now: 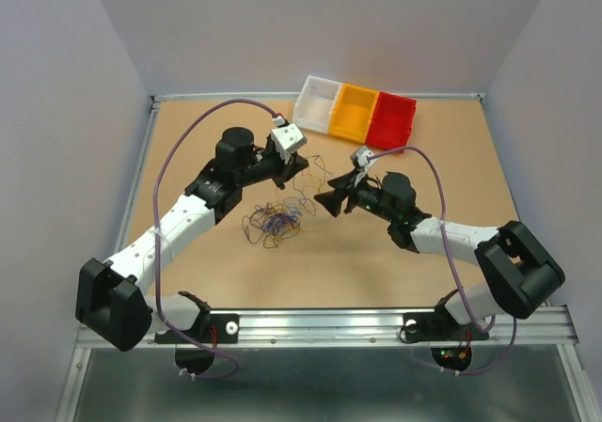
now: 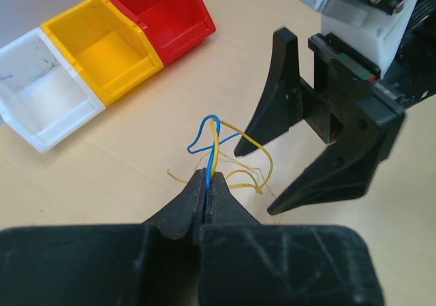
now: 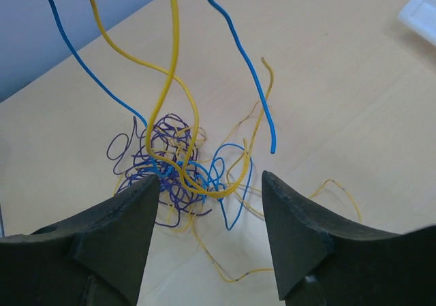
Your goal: Untangle the cables
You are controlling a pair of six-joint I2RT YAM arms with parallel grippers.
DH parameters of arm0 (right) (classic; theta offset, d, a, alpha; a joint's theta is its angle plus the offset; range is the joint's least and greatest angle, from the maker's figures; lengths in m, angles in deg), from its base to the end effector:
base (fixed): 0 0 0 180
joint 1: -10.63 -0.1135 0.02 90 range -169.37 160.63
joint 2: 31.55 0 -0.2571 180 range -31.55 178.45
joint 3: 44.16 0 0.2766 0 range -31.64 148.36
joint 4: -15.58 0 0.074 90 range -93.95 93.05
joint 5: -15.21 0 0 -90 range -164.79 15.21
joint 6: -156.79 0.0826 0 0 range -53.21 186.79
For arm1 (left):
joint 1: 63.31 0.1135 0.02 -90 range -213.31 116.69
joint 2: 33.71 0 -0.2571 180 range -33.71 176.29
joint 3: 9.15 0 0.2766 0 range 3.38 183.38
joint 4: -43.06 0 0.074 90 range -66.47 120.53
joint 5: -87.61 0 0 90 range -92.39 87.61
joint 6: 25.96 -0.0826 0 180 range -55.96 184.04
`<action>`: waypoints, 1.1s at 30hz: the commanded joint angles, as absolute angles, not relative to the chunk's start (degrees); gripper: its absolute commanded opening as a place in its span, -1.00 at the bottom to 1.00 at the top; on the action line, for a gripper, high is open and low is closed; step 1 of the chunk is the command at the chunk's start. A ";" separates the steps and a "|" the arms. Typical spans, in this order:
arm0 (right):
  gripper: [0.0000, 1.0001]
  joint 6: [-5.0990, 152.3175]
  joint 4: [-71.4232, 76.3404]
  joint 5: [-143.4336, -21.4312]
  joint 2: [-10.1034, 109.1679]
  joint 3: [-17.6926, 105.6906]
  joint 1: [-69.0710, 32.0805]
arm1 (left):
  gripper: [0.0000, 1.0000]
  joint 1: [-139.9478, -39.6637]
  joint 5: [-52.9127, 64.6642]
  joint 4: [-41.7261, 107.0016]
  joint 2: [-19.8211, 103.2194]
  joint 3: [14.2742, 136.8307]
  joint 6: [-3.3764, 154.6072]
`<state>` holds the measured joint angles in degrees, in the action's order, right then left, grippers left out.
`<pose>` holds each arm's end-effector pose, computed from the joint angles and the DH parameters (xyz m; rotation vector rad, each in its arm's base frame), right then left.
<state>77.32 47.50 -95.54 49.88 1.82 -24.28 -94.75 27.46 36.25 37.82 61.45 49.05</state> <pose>0.2768 0.2289 0.1980 -0.6380 1.5825 0.8946 0.2852 -0.2226 0.3333 1.0255 1.3951 -0.6555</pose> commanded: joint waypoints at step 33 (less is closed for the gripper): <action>0.56 80.15 55.52 -97.91 55.02 6.86 -24.26 | -1.00 -94.07 28.37 40.47 35.99 60.16 49.97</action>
